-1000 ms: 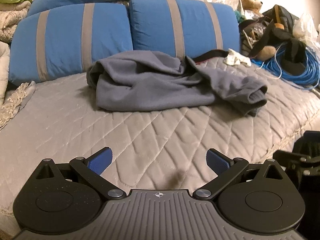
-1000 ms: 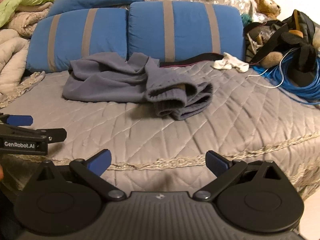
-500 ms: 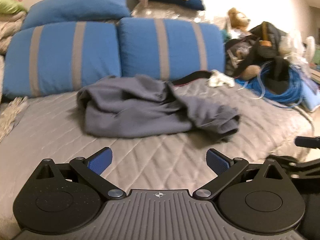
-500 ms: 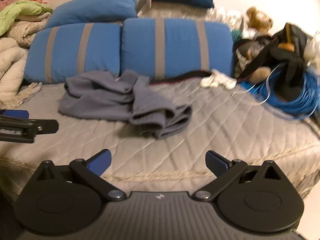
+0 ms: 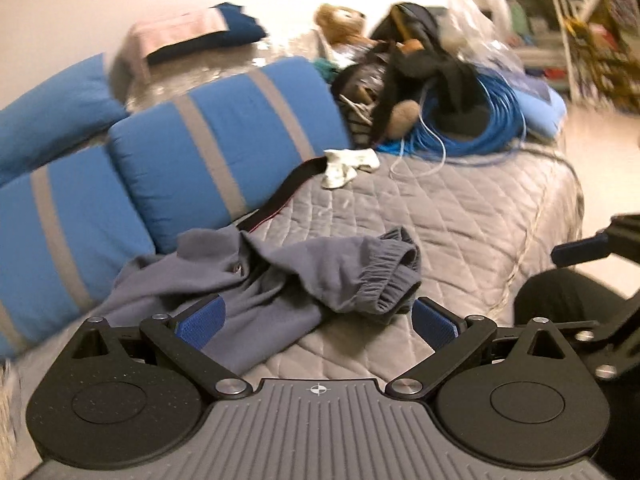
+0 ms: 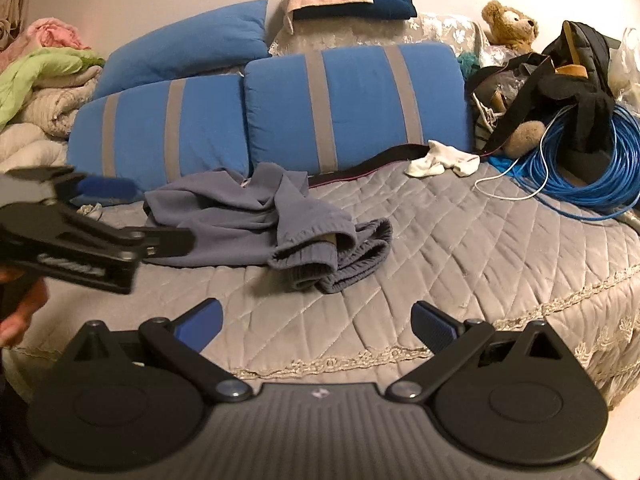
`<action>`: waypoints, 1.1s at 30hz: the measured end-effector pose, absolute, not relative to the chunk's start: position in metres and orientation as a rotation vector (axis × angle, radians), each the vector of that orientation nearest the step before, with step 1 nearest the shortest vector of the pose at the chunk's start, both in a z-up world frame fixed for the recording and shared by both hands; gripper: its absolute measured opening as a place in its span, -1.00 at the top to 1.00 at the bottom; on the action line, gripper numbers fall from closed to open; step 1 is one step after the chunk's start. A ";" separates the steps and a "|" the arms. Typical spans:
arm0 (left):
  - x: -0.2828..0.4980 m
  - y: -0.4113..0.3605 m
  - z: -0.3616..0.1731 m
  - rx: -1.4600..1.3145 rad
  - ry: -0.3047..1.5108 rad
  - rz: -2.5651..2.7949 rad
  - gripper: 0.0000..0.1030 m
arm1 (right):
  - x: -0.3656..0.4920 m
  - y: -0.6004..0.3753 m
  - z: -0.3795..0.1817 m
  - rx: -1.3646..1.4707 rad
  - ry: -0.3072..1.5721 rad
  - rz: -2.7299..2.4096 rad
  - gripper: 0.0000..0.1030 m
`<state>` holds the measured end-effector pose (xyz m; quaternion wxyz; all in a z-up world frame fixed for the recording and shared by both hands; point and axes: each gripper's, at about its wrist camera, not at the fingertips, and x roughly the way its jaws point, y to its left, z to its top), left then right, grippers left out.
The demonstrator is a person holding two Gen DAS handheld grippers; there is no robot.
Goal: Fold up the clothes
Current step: 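Grasp the sweatpants waistband with the left gripper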
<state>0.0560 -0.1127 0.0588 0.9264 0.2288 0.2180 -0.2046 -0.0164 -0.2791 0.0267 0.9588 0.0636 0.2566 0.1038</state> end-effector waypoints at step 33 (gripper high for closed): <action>0.081 -0.189 -0.040 1.104 0.214 -0.432 0.43 | -0.001 -0.275 0.001 0.139 0.566 0.178 -1.00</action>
